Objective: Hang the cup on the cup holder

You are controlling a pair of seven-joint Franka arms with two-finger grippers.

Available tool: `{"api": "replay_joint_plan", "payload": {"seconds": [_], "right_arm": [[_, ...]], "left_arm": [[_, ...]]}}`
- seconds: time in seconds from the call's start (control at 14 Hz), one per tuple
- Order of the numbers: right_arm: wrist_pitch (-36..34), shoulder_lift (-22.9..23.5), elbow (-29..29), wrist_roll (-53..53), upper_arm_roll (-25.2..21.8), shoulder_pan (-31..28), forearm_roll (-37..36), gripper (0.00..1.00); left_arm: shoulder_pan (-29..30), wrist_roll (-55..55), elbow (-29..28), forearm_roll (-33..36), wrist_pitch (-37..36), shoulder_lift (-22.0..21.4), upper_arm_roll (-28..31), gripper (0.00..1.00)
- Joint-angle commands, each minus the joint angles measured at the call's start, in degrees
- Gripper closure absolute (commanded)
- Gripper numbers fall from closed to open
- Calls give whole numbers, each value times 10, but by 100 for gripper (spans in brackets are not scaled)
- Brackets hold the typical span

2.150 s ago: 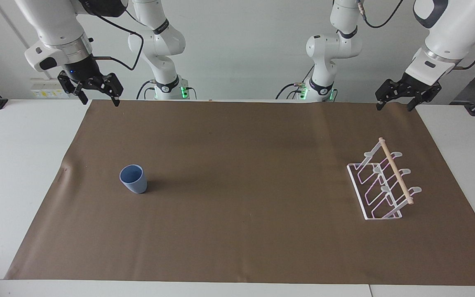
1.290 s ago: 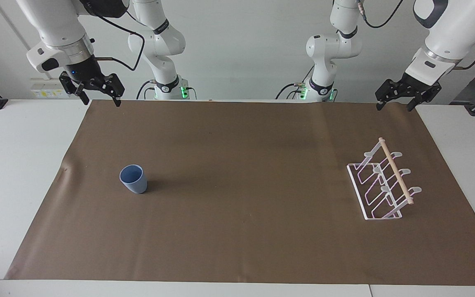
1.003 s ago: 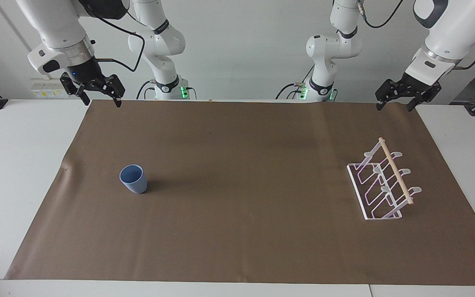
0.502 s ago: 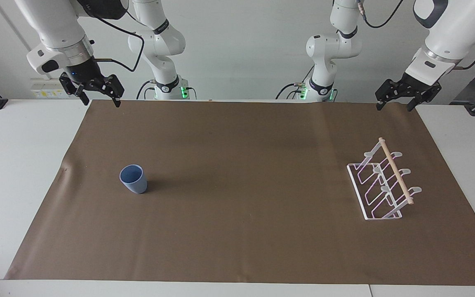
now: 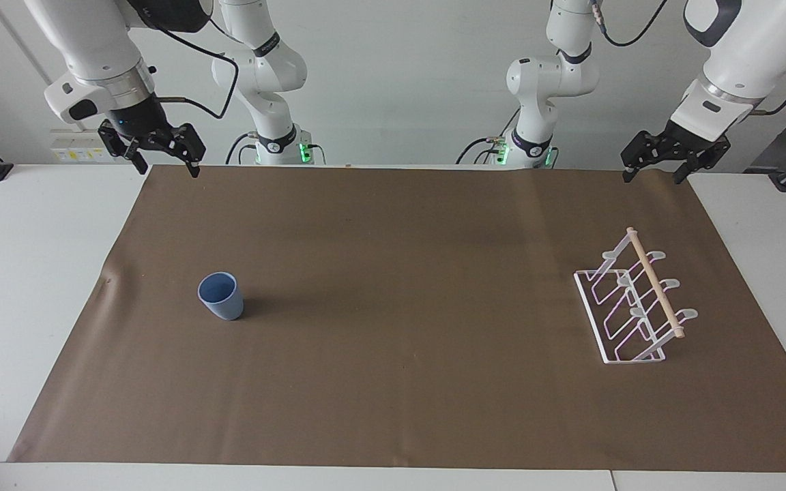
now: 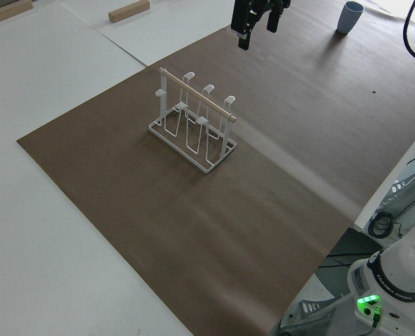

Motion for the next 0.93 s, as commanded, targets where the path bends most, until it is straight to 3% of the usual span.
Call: {"api": "replay_joint_plan", "payload": {"seconds": [0.0, 0.43, 0.72, 0.86], "right_arm": [[13, -15, -20, -10, 6, -9, -8, 0], [69, -9, -50, -11, 6, -10, -8, 0], [213, 24, -113, -11, 6, -7, -2, 0], [268, 64, -115, -11, 6, -4, 0, 0]], "left_arm": [[4, 3, -3, 10, -7, -9, -3, 0], [4, 3, -3, 10, -7, -9, -3, 0], [4, 3, -3, 10, -7, -9, -3, 0], [4, 3, -3, 10, -7, -9, -3, 0]]}}
